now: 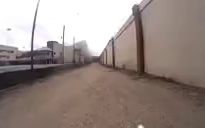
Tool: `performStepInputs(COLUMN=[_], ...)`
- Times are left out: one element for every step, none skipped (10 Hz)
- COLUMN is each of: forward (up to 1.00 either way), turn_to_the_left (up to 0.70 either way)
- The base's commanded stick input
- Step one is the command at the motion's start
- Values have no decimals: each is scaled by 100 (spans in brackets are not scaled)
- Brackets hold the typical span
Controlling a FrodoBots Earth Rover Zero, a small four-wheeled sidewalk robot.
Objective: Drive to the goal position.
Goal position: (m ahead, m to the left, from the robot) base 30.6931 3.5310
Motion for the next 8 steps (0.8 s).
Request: performStepInputs(forward=[30, 30, 30, 30, 30, 30, 30, 30], turn_to_the_left=[0, 0, 0, 0, 0, 0, 0, 0])
